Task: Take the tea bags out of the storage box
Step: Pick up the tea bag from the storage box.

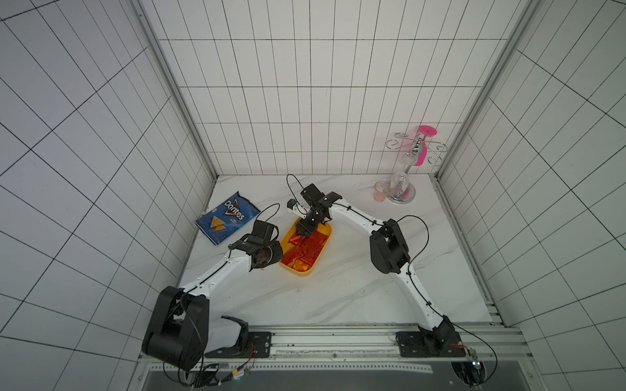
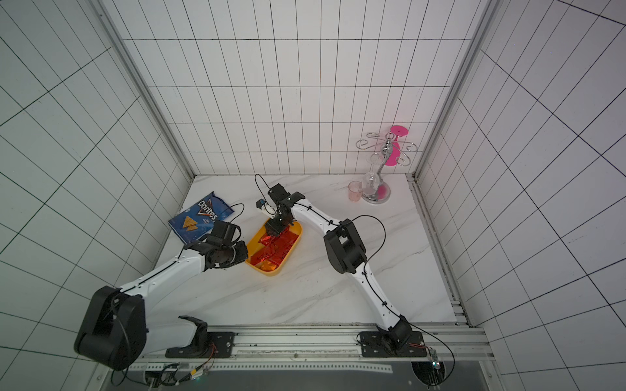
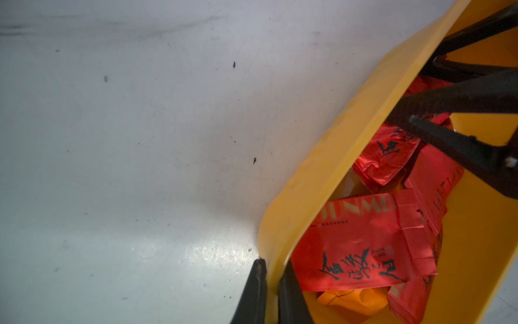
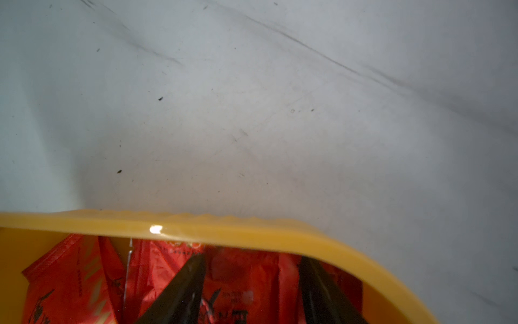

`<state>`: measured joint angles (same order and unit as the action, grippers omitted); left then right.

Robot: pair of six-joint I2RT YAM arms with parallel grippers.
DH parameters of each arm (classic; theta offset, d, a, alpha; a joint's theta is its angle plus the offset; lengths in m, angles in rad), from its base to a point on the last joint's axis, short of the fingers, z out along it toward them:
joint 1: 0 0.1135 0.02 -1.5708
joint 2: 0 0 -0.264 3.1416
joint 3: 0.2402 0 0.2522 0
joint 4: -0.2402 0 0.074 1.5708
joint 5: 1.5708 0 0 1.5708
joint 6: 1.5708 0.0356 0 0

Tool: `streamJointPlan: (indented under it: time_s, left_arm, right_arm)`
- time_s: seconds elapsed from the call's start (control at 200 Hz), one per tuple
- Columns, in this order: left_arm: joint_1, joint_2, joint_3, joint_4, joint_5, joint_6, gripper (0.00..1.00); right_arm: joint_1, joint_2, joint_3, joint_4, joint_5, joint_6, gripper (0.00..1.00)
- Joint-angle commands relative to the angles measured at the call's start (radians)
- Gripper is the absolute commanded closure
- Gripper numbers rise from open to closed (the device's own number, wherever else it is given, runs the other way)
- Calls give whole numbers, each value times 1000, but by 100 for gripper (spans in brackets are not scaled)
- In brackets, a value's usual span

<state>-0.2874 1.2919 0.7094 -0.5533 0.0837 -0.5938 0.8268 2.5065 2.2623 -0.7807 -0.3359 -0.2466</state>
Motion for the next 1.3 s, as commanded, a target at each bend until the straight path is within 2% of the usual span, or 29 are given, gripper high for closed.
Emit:
streamJointPlan:
  time_s: [0.0, 0.24, 0.7, 0.795, 1.044, 1.294]
  left_arm:
    - [-1, 8, -1, 19, -4, 6, 100]
    - [-1, 8, -3, 20, -7, 5, 100]
    - [-1, 12, -5, 21, -7, 5, 100]
    - [-1, 11, -4, 21, -7, 5, 100]
    - [-1, 10, -6, 20, -9, 3, 100]
    - [-1, 10, -4, 20, -9, 3, 100]
  right_arm:
    - [2, -60, -19, -34, 53, 29, 41]
    - [0, -71, -68, -38, 51, 47, 43]
    - [0, 19, -27, -74, 39, 55, 52]
    - [0, 25, -22, -77, 43, 55, 57]
    - [0, 17, -17, -82, 2, 63, 80]
    - [0, 16, -14, -88, 12, 64, 86]
